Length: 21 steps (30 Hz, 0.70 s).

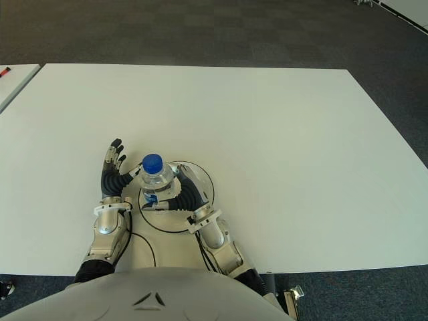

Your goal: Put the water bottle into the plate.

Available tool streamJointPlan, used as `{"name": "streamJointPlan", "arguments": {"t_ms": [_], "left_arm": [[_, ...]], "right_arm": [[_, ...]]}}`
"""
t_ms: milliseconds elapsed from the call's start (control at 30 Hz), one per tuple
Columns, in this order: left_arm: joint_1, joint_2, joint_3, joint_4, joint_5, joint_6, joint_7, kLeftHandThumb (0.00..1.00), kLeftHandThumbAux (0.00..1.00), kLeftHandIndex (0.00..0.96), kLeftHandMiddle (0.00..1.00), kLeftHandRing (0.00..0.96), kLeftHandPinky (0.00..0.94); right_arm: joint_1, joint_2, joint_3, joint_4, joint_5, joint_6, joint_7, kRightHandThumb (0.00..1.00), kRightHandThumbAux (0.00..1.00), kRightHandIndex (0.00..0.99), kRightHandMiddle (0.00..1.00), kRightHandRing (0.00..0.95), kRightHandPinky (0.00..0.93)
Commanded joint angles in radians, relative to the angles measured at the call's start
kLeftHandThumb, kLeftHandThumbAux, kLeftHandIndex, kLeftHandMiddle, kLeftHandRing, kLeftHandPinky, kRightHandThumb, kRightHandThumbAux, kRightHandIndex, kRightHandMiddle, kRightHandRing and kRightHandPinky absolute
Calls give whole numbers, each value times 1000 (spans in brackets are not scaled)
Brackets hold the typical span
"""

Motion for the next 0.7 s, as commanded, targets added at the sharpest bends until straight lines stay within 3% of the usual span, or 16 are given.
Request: {"name": "streamJointPlan", "arguments": {"t_ms": [33,367,700], "left_arm": [[29,-2,-3,66,3,32,6,66,863,23,0,0,29],[24,-2,-1,78,-1,24,6,84,850,29,0,0,36],[37,-1,-5,60,12,39,20,81,846,34,4,0,32]], "right_arm": [[-12,0,-5,2,16,-8,1,857,671,418,539,906,875],[-19,-2,-13,7,20,4,11,858,671,419,539,907,875],[-34,5,-30,32,-4,86,6,858,671,418,540,906,875]]}}
